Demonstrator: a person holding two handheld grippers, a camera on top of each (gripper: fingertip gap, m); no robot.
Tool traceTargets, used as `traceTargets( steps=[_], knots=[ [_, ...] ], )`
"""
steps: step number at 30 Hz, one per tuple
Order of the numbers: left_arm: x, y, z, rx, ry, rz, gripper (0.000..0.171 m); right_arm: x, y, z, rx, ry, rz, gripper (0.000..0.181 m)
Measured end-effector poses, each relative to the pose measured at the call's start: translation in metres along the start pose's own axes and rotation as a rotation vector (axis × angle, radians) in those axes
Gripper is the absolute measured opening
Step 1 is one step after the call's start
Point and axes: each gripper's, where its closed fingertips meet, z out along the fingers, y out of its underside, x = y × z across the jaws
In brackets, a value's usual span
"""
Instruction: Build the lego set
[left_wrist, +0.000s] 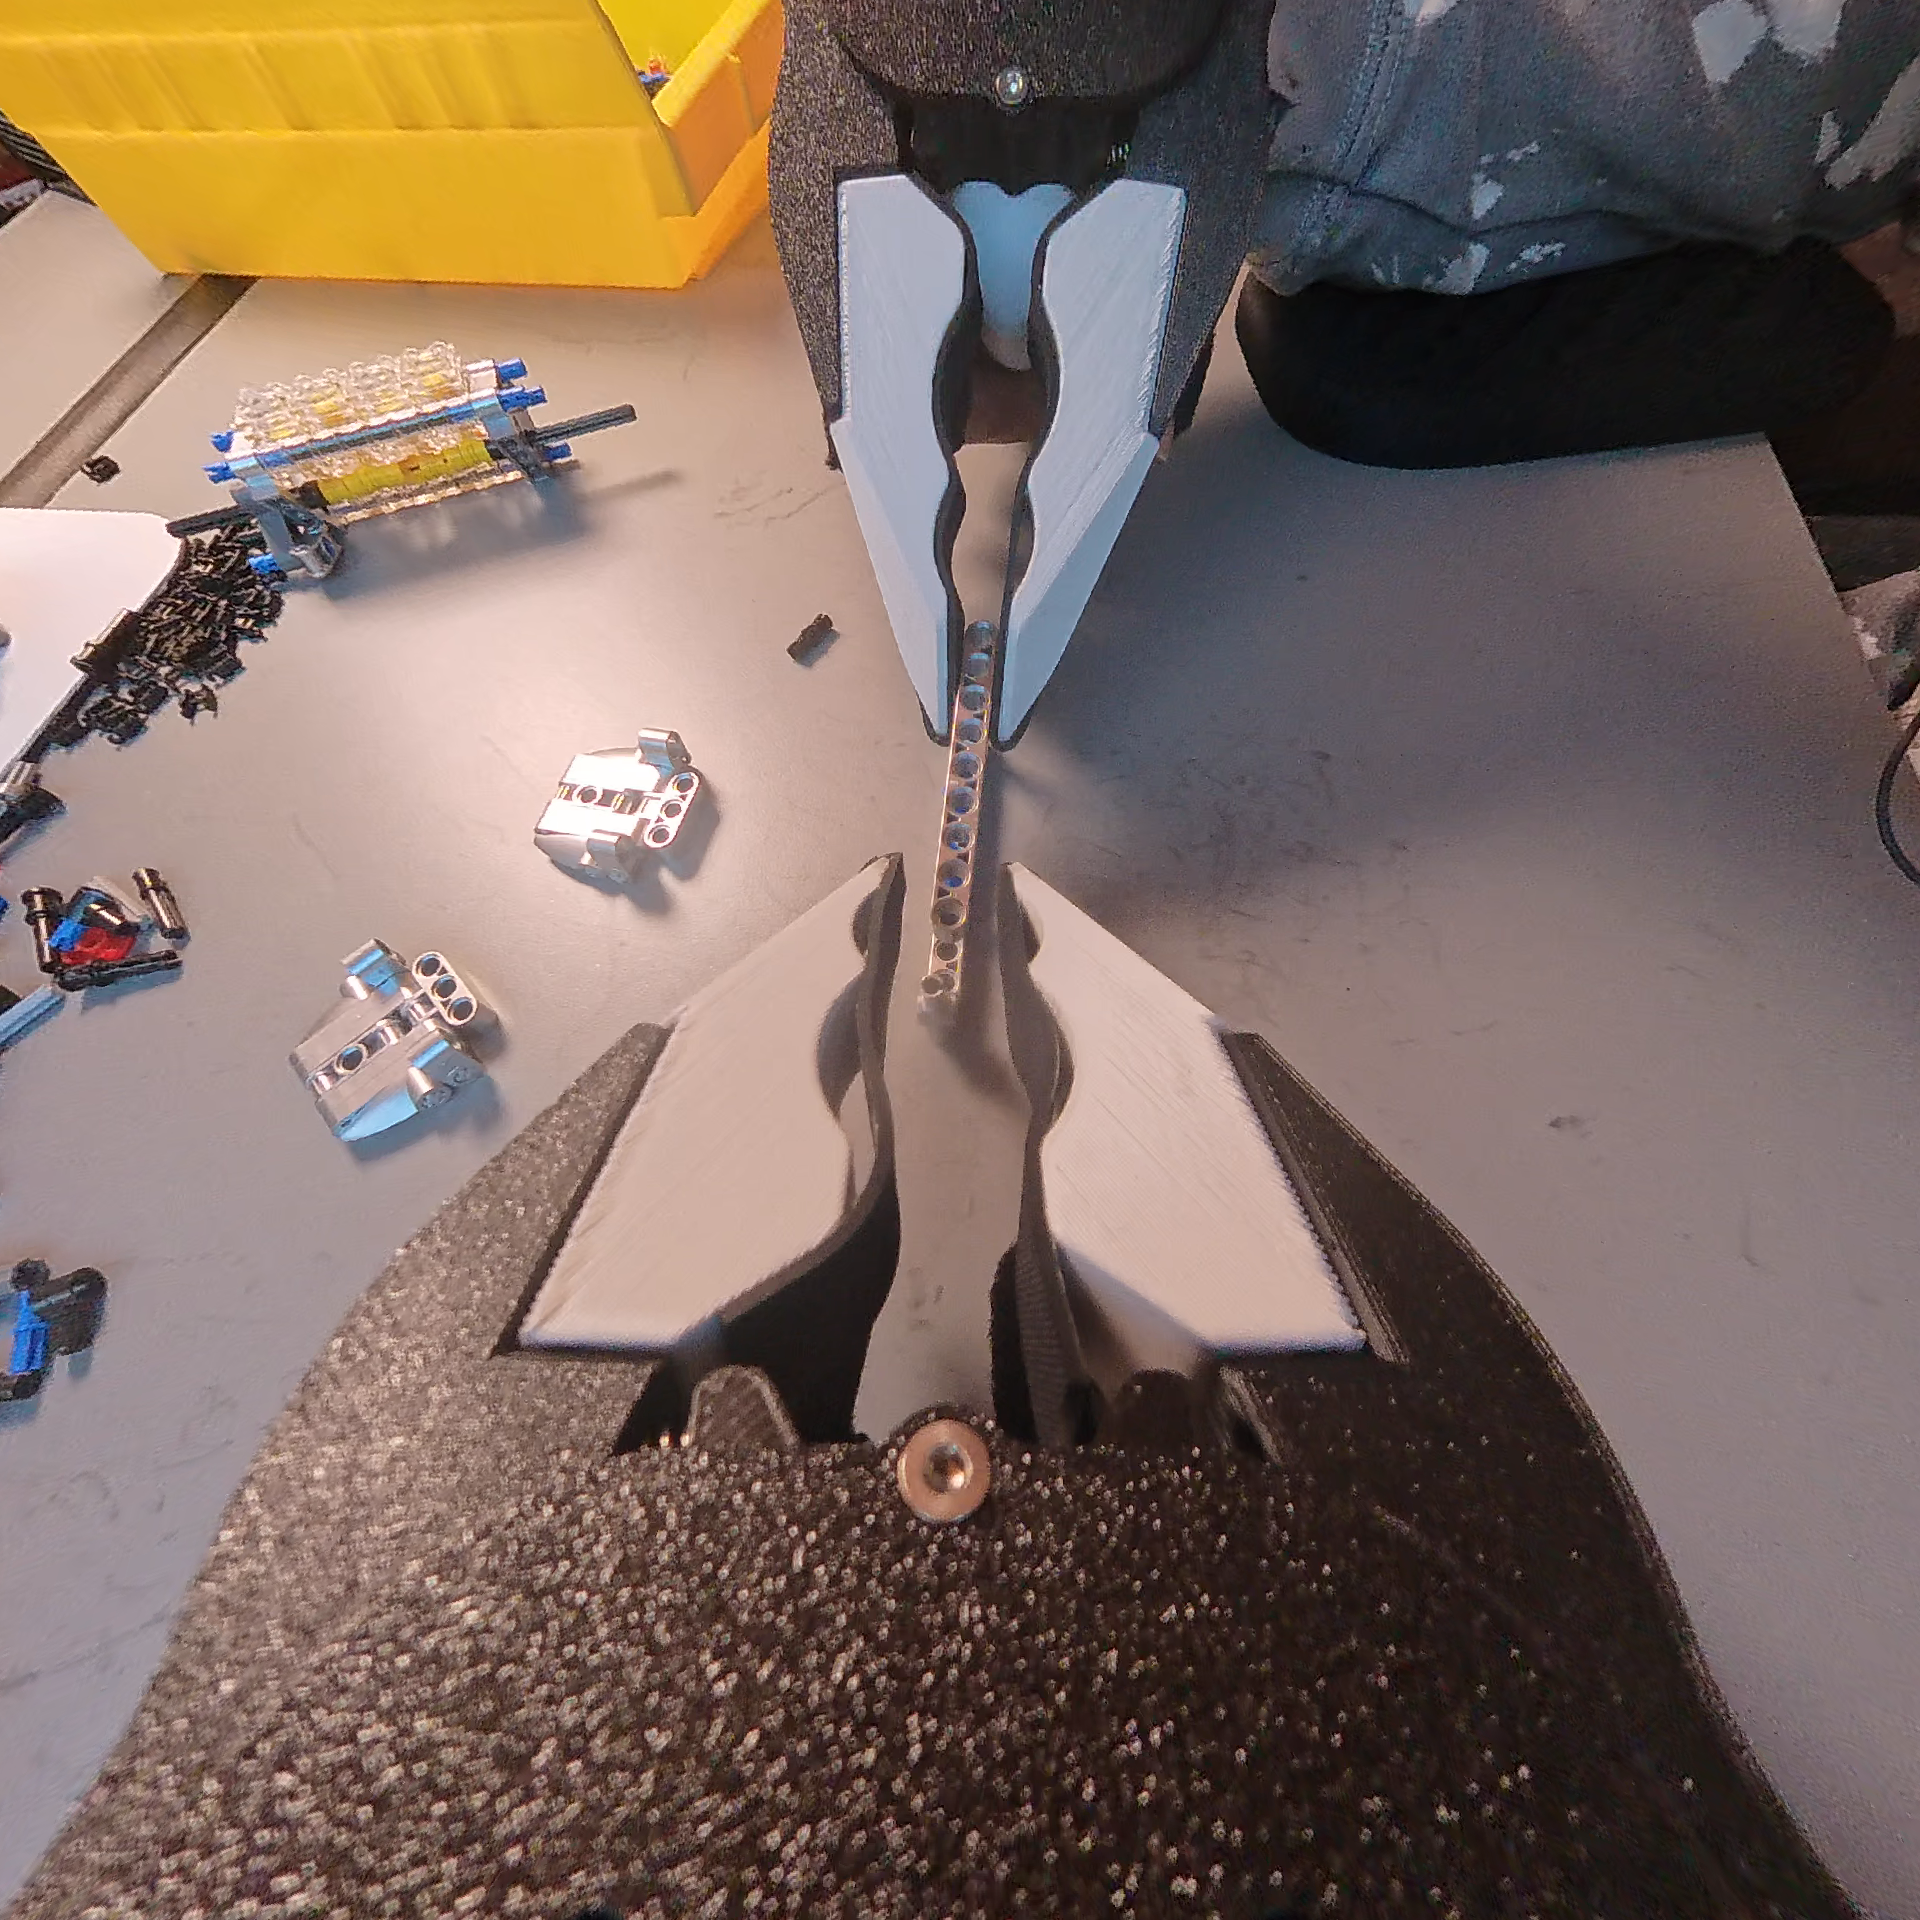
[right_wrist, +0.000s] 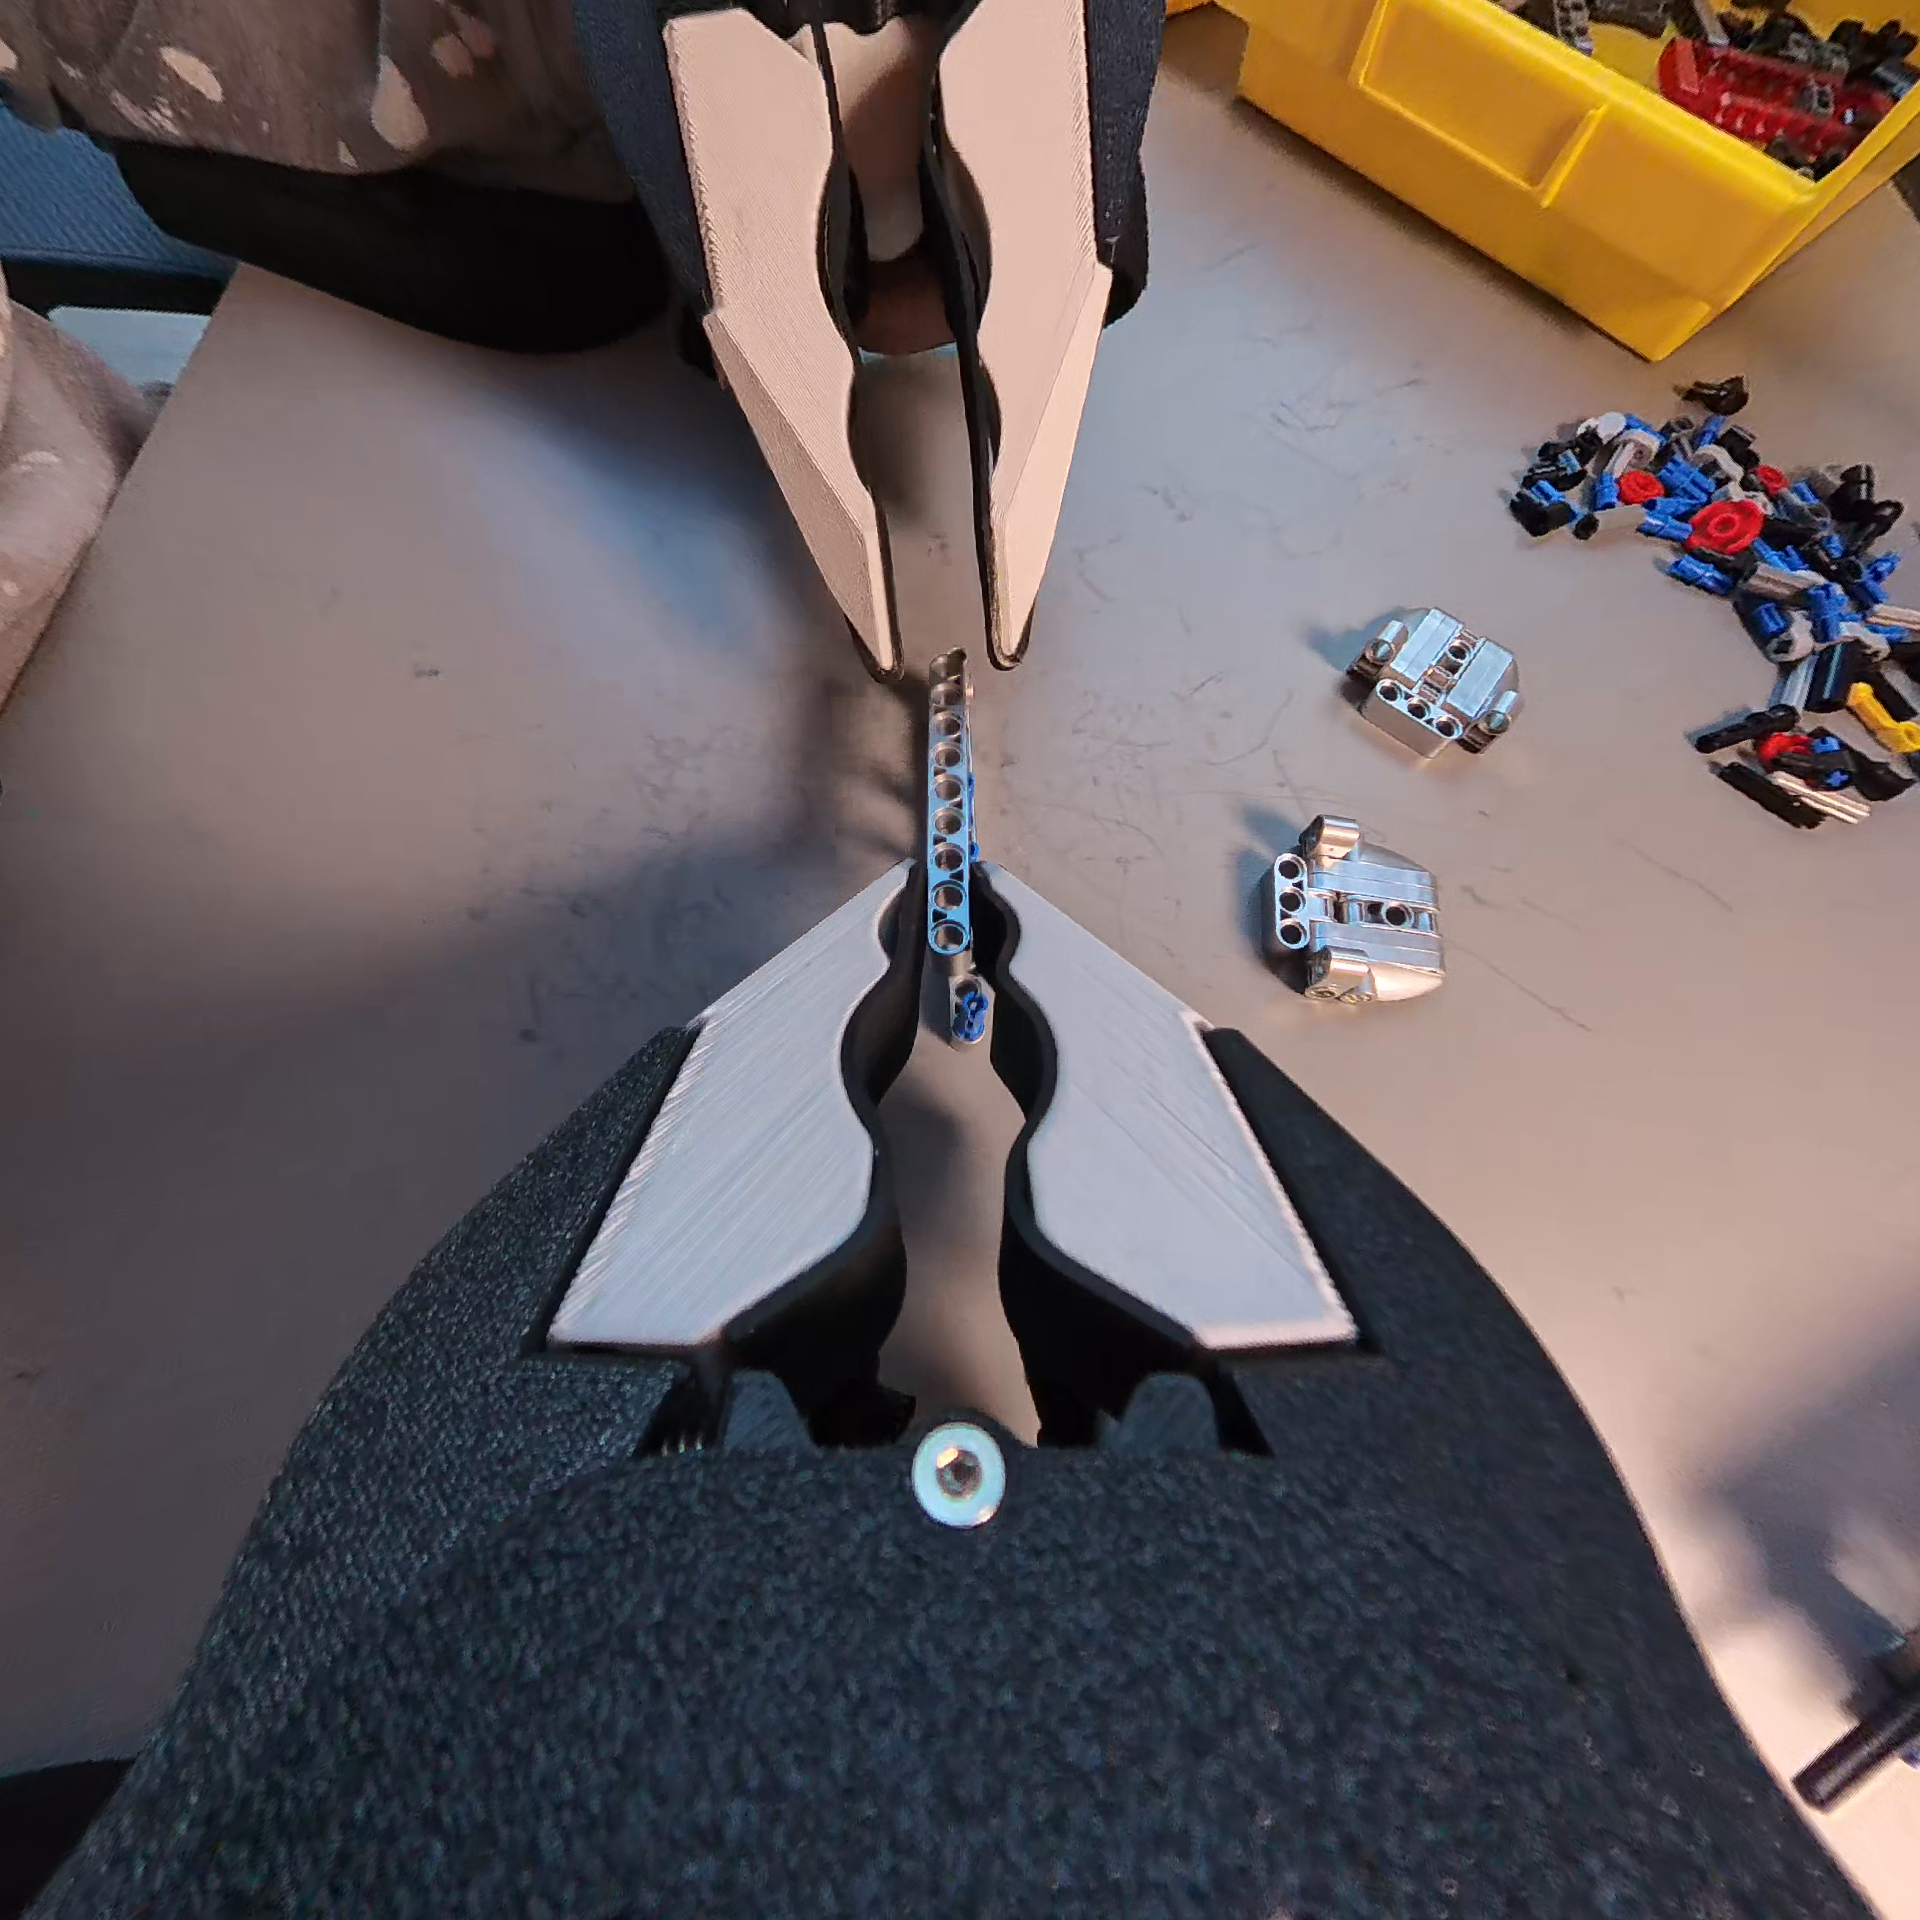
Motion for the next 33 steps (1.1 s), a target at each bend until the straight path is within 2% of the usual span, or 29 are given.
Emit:
traceTargets(
  steps=[4, 7, 33],
  knots=[
    [-0.001, 0.001, 0.001, -0.006, -0.006, 0.001, 0.014, 0.001, -0.005, -0.001, 0.028, 0.005, 0.001, 0.007],
    [-0.002, 0.001, 0.002, -0.005, -0.013, 0.0, 0.006, 0.001, -0.004, 0.0, 0.022, 0.006, 0.001, 0.007],
    [-0.002, 0.008, 0.006, -0.039, -0.001, -0.041, 0.006, 0.002, 0.01, 0.011, -0.074, 0.007, 0.002, 0.006]
  ],
)
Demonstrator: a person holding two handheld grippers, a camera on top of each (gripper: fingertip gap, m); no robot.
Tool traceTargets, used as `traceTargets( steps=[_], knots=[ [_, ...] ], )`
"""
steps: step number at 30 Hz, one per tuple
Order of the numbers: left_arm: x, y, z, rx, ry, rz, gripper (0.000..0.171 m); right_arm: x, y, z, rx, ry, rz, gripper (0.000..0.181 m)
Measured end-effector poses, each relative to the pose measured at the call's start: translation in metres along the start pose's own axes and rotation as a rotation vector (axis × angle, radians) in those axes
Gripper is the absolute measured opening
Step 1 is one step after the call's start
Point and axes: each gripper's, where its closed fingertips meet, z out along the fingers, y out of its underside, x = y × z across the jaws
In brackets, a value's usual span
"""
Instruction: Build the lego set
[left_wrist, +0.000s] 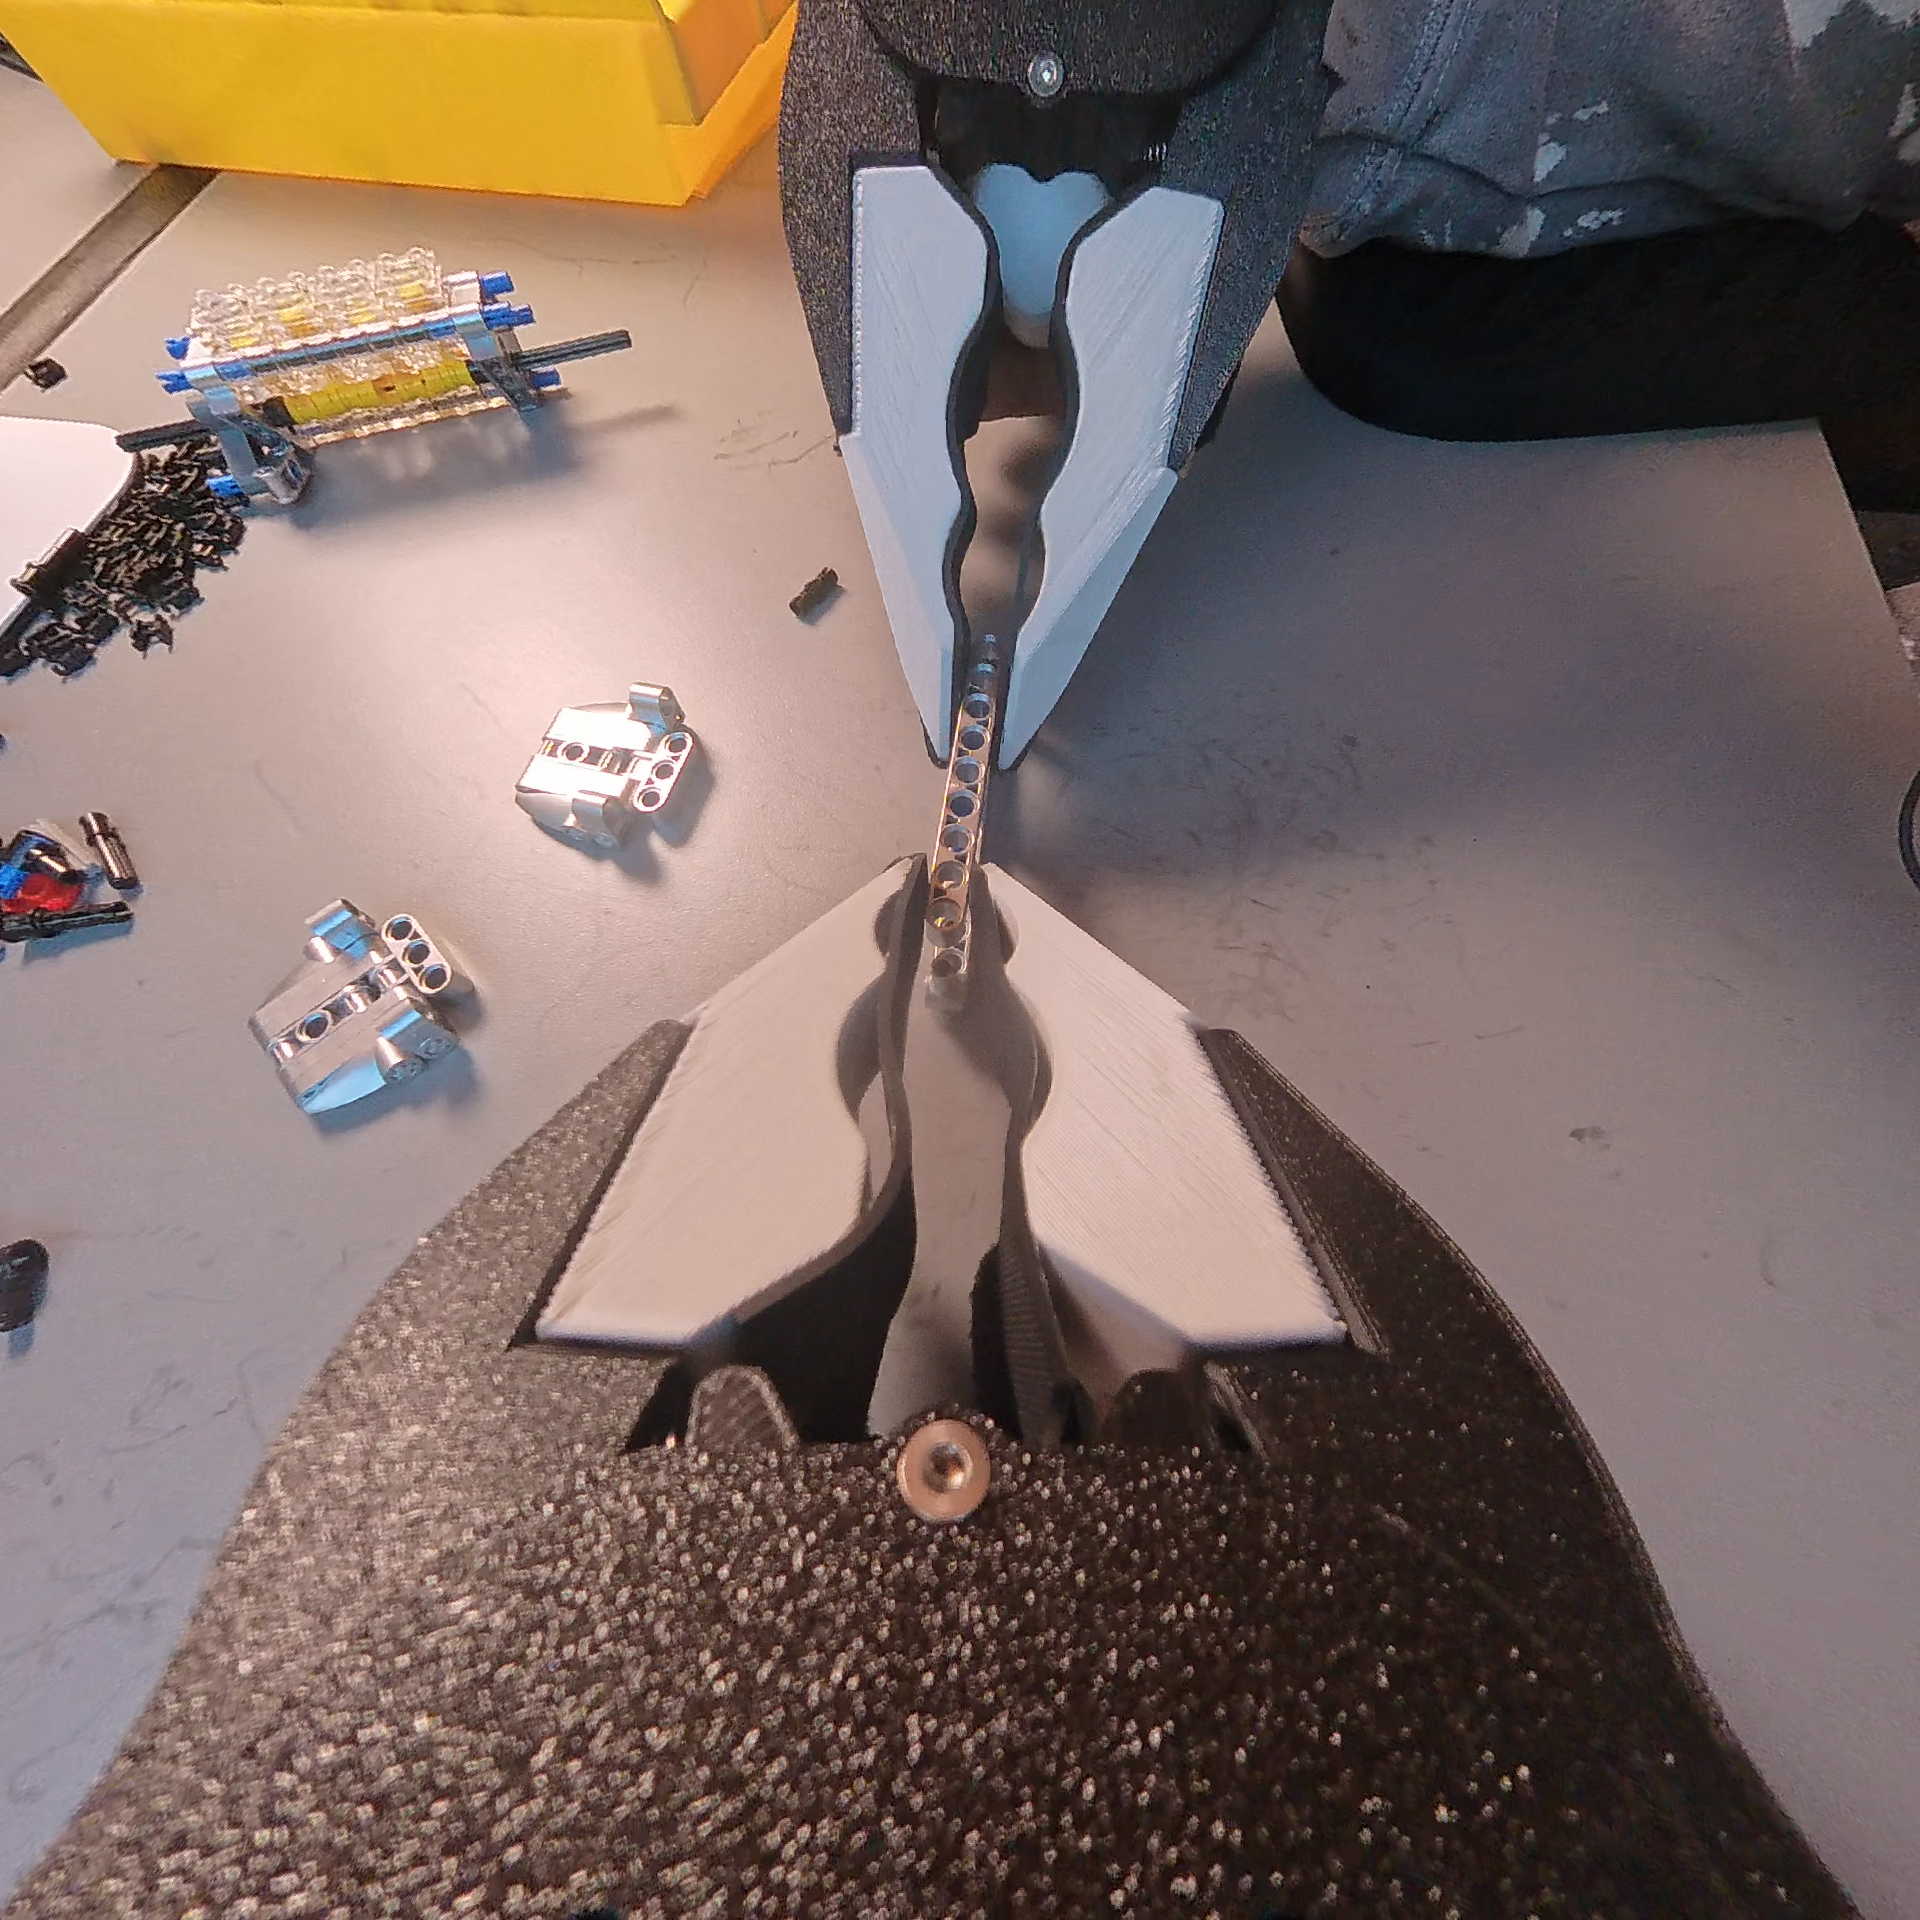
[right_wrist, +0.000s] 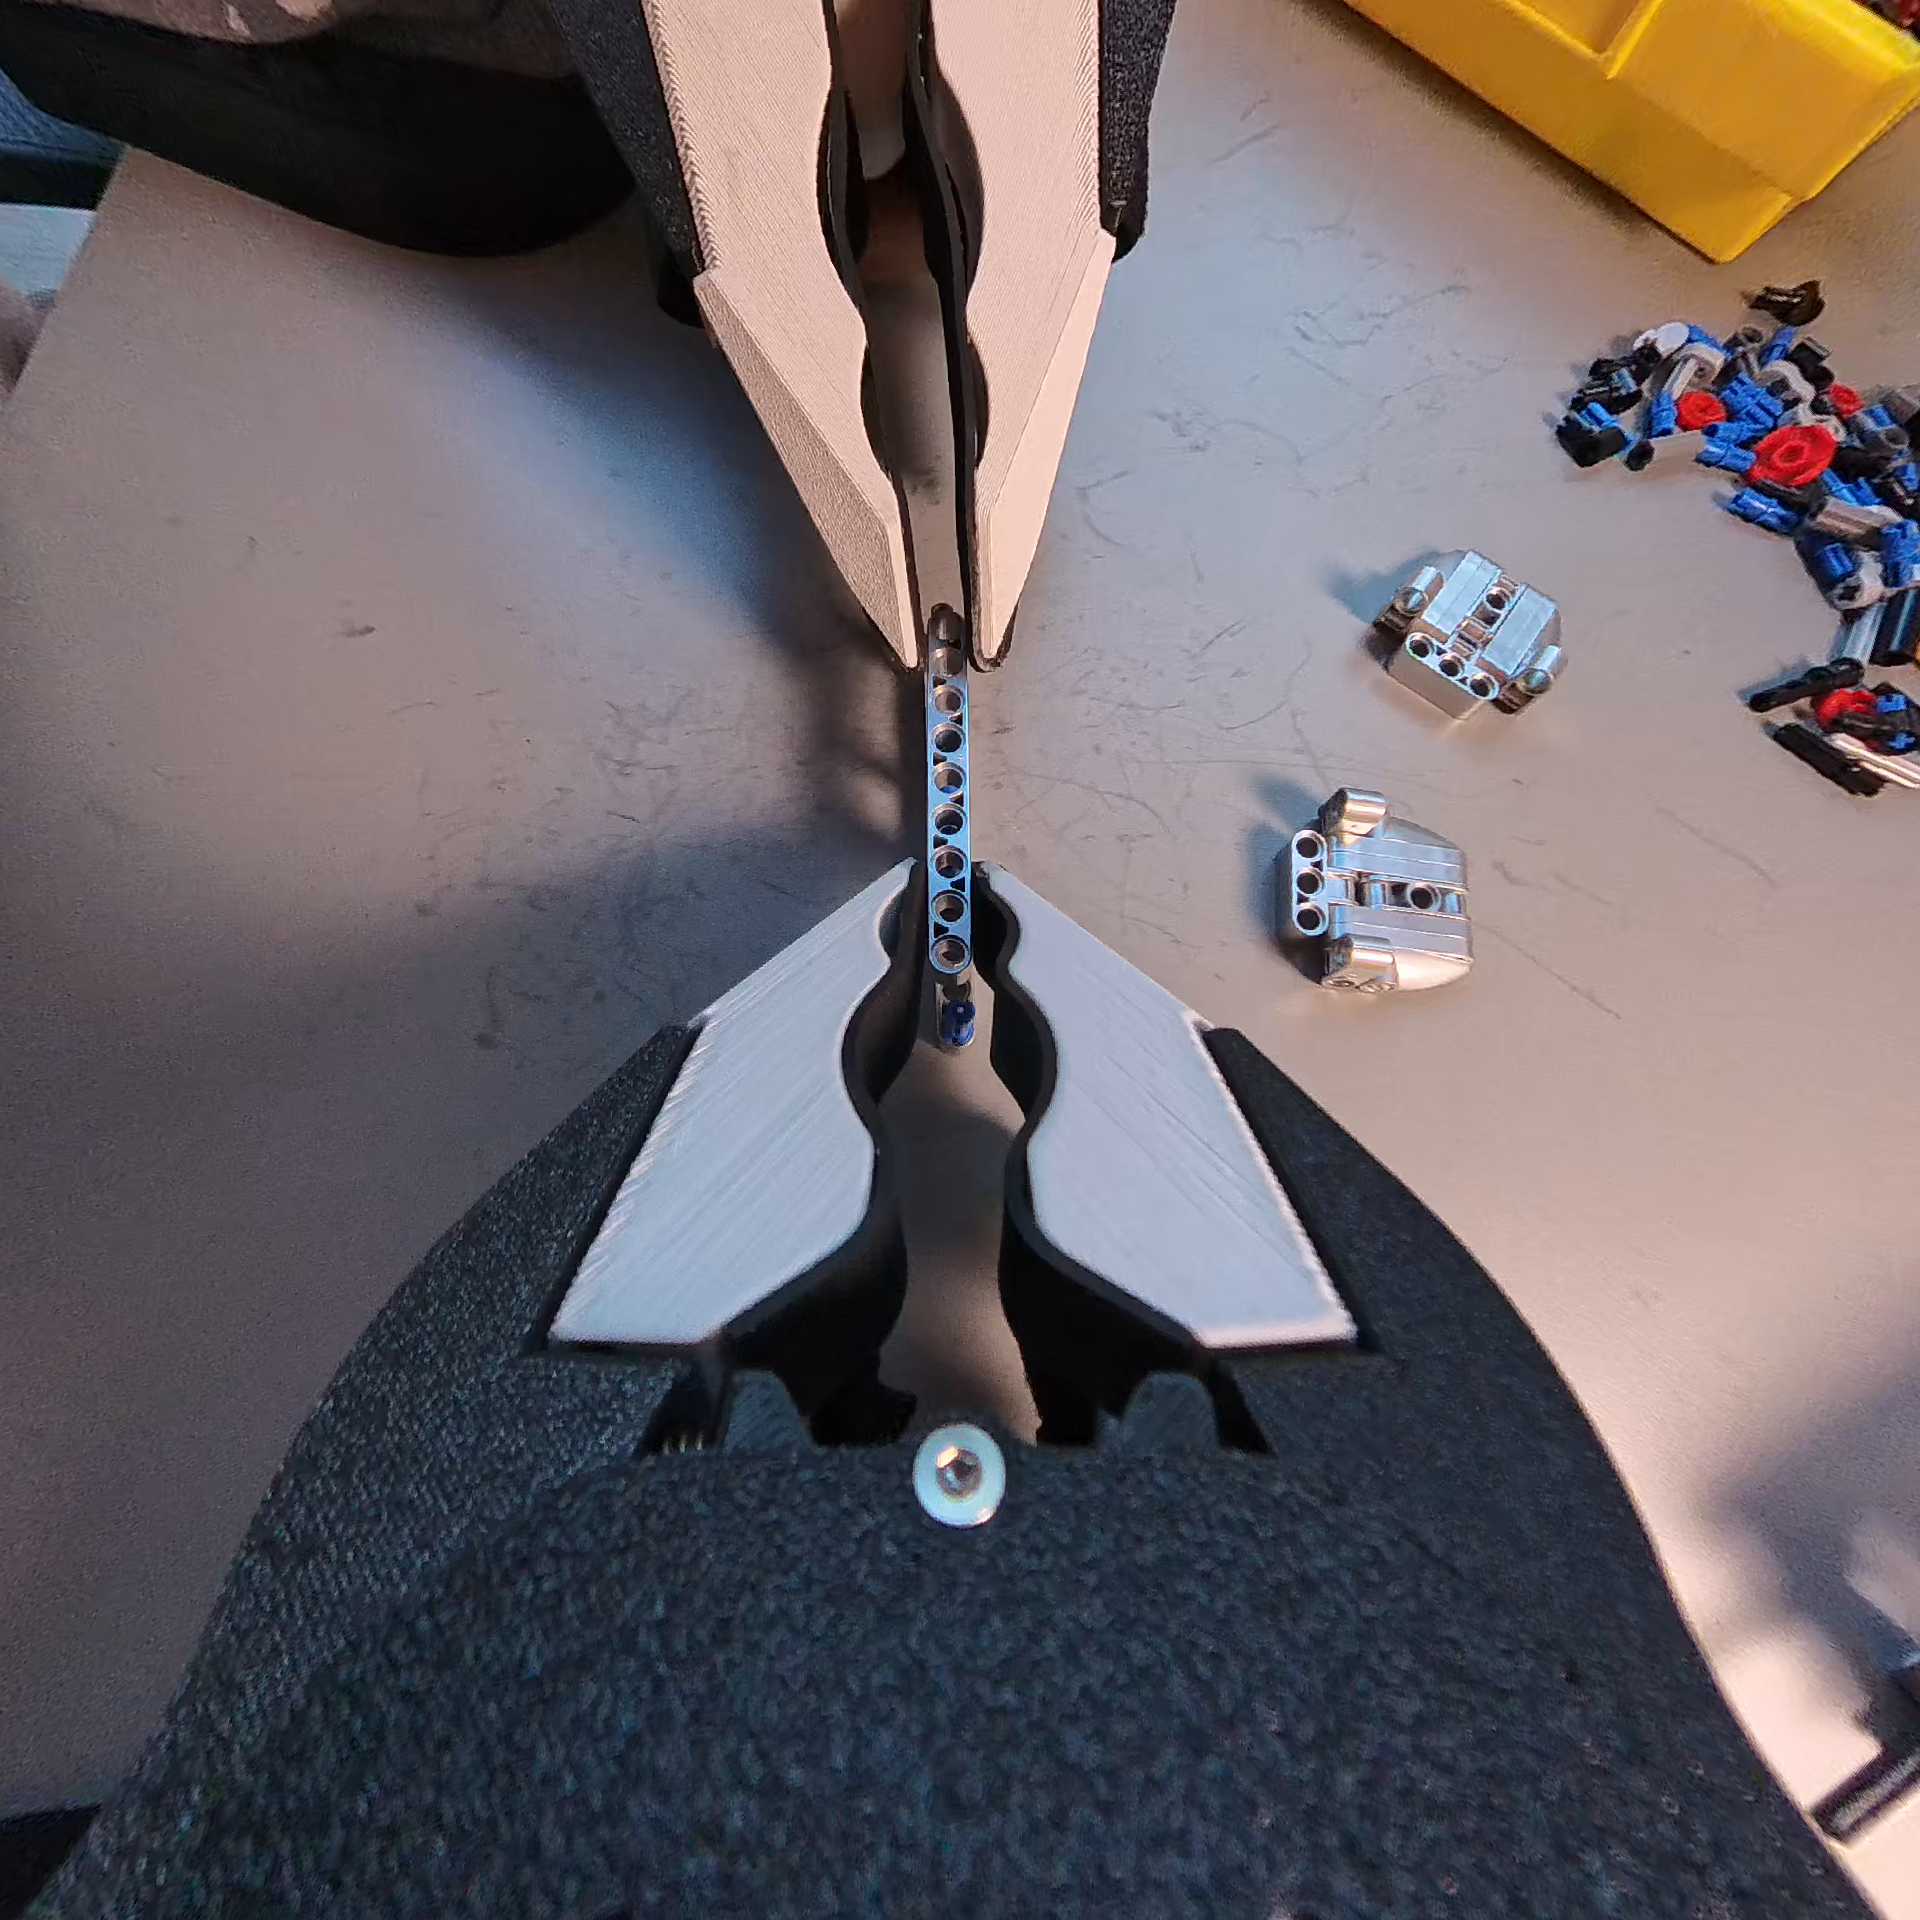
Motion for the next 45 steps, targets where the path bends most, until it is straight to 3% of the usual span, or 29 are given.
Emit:
traceTargets(
  steps=[12, 17, 35, 40, 45],
  knots=[
    [0.0, 0.0, 0.0, -0.007, -0.001, -0.003, 0.006, 0.003, -0.009, -0.01, 0.056, 0.015, -0.003, 0.015],
    [0.0, 0.001, 0.0, -0.008, -0.001, -0.004, 0.006, 0.002, -0.008, -0.01, 0.045, 0.017, -0.019, 0.007],
    [0.0, 0.0, 0.001, -0.018, 0.024, -0.08, 0.005, -0.001, -0.002, -0.001, -0.01, -0.032, 0.031, 0.006],
    [0.0, 0.002, 0.002, -0.031, 0.025, -0.079, 0.005, 0.001, -0.006, -0.01, 0.011, 0.0, -0.017, 0.016],
    [-0.001, 0.003, 0.002, -0.033, 0.022, -0.08, 0.005, 0.003, -0.013, -0.019, 0.03, 0.02, -0.033, 0.011]
  ],
)
